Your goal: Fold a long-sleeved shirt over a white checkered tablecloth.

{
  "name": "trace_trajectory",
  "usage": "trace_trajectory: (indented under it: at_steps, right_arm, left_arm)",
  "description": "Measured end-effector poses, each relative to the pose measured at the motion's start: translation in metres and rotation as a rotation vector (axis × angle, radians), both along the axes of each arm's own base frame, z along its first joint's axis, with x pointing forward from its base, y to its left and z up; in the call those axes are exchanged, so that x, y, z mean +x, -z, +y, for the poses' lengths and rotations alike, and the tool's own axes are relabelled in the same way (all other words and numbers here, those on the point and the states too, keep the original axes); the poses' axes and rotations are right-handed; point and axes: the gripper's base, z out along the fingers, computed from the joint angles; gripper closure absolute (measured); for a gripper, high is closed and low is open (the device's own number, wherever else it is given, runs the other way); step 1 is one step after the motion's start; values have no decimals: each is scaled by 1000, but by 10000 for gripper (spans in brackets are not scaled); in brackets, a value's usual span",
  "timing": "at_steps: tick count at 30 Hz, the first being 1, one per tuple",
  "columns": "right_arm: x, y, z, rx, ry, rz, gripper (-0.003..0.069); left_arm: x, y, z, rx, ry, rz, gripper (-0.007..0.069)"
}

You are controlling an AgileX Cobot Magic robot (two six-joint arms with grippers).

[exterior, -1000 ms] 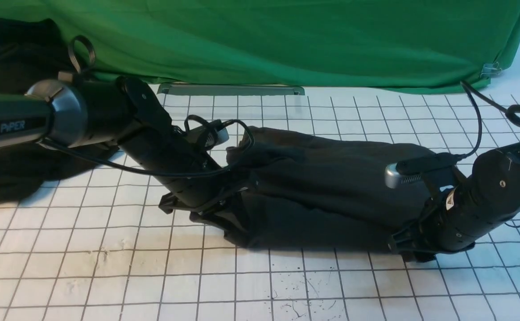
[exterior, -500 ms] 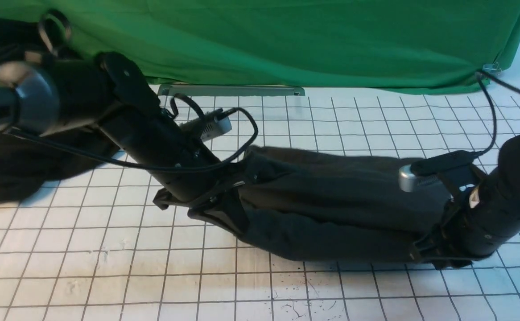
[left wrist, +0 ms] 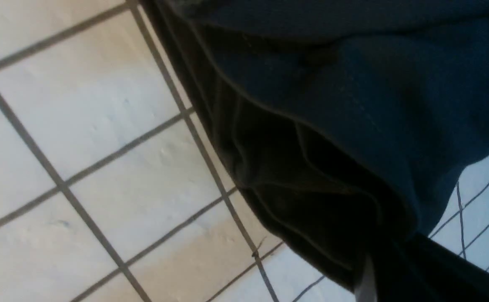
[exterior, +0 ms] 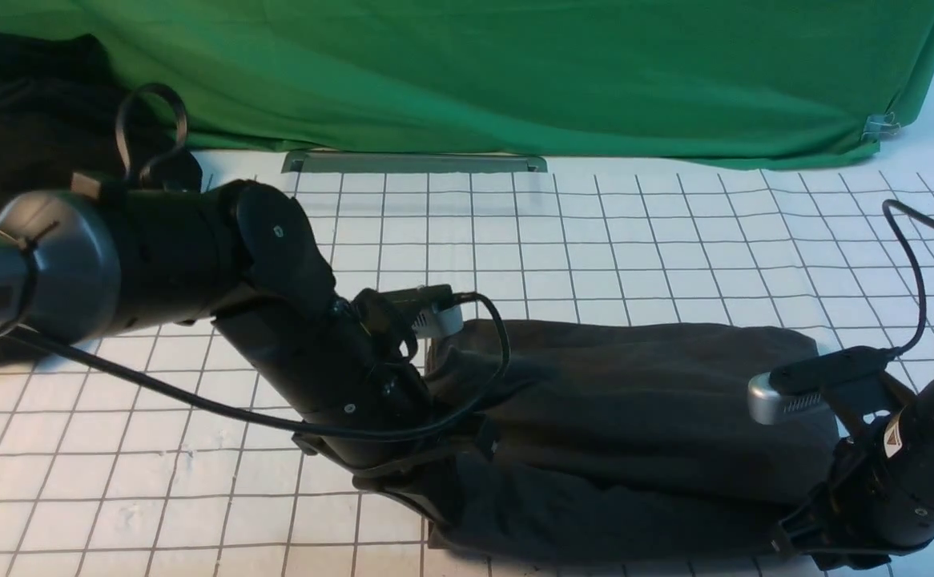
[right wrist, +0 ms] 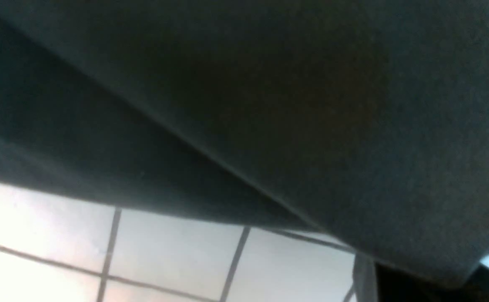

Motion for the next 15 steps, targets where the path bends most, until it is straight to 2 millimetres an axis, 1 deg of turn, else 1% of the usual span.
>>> trace_trajectory:
  at_steps: [2, 5, 6, 7, 8, 9, 10, 11, 12, 13, 14, 15]
  right_arm:
    - [0, 0, 0, 2, 7, -1, 610]
    - [0, 0, 0, 4, 21, -1, 549]
    - [0, 0, 0, 4, 21, -1, 543]
    - [0, 0, 0, 4, 29, -1, 475]
    - [0, 0, 0, 4, 29, 0, 475]
    - [0, 0, 0, 5, 33, 1, 420]
    - [0, 0, 0, 4, 34, 3, 382]
    - [0, 0, 0, 3, 29, 3, 340]
    - [0, 0, 0, 3, 27, 2, 335]
    - [0, 0, 0, -1, 4, 0, 318]
    - [0, 0, 0, -2, -2, 0, 318]
    - [-1, -2, 0, -3, -18, -6, 332]
  left_arm:
    - [0, 0, 0, 2, -3, -3, 617]
    - [1, 1, 1, 15, -2, -7, 586]
    - [1, 1, 1, 16, -5, -6, 577]
    - [1, 1, 2, 21, -14, -2, 545]
    - [1, 1, 2, 21, -15, -1, 541]
    - [1, 1, 2, 22, -26, 6, 510]
    - [0, 1, 2, 22, -29, 7, 490]
    - [0, -1, 2, 21, -34, 7, 452]
    - [0, -1, 2, 20, -34, 6, 447]
    - [-1, -5, 3, 18, -34, -3, 400]
    - [-1, -5, 3, 17, -33, -3, 394]
    - [-3, -12, 4, 17, -19, -9, 352]
